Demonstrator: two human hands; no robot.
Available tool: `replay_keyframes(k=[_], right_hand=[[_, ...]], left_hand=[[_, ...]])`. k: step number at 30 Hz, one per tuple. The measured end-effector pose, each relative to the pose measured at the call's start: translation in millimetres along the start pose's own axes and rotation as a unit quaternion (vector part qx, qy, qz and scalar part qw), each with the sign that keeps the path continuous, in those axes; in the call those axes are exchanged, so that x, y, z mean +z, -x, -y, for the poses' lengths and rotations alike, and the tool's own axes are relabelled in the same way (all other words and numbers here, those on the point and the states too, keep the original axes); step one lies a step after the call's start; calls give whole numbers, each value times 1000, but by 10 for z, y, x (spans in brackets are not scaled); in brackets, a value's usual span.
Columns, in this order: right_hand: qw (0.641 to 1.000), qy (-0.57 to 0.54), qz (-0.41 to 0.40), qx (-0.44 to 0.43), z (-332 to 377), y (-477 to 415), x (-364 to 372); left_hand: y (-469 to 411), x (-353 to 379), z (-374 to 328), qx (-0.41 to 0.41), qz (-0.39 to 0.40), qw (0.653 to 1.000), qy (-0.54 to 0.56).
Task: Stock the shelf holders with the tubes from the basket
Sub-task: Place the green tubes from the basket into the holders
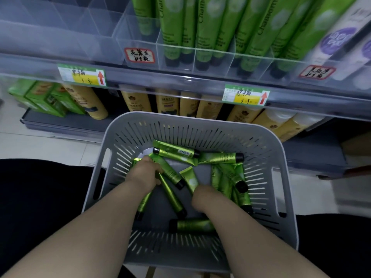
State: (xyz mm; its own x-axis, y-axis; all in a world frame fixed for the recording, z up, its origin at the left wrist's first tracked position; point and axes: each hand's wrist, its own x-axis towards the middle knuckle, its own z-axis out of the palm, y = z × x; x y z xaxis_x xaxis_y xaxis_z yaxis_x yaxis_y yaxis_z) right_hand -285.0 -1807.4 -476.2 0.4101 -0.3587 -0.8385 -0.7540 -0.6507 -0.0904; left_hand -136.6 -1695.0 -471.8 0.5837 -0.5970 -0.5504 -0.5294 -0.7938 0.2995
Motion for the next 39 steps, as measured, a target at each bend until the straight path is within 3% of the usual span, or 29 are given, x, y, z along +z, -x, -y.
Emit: replay_keyframes(k=[5,10,14,17,20,25,29,39], right_hand=[[985,-103,-138,-32,-118,-20,26],[980,-147,-131,-24,-160,-101,80],[982,-141,-114,-44,-115,-73,139],[966,-231,-108,-45,-162,1,112],[926,-355,-115,-66,-217,149,-42],[840,-506,-174,-93,-177,432,-291],[758,-604,-180,-166,-118,882,-525],[758,-530,-266,-273,-85,1821,-1062]], left_hand=[[38,-16,-74,-14,50,992,117],[87,-5,-172,-45,63,947,313],[95,-67,-176,-47,36,936,347],[116,-95,-198,-42,18,928,371],[210,-222,-326,-16,29,900,434],[421,-615,-556,45,-18,881,471],[692,-1049,-695,122,-71,860,491],[1229,-1953,-768,294,-233,850,370]])
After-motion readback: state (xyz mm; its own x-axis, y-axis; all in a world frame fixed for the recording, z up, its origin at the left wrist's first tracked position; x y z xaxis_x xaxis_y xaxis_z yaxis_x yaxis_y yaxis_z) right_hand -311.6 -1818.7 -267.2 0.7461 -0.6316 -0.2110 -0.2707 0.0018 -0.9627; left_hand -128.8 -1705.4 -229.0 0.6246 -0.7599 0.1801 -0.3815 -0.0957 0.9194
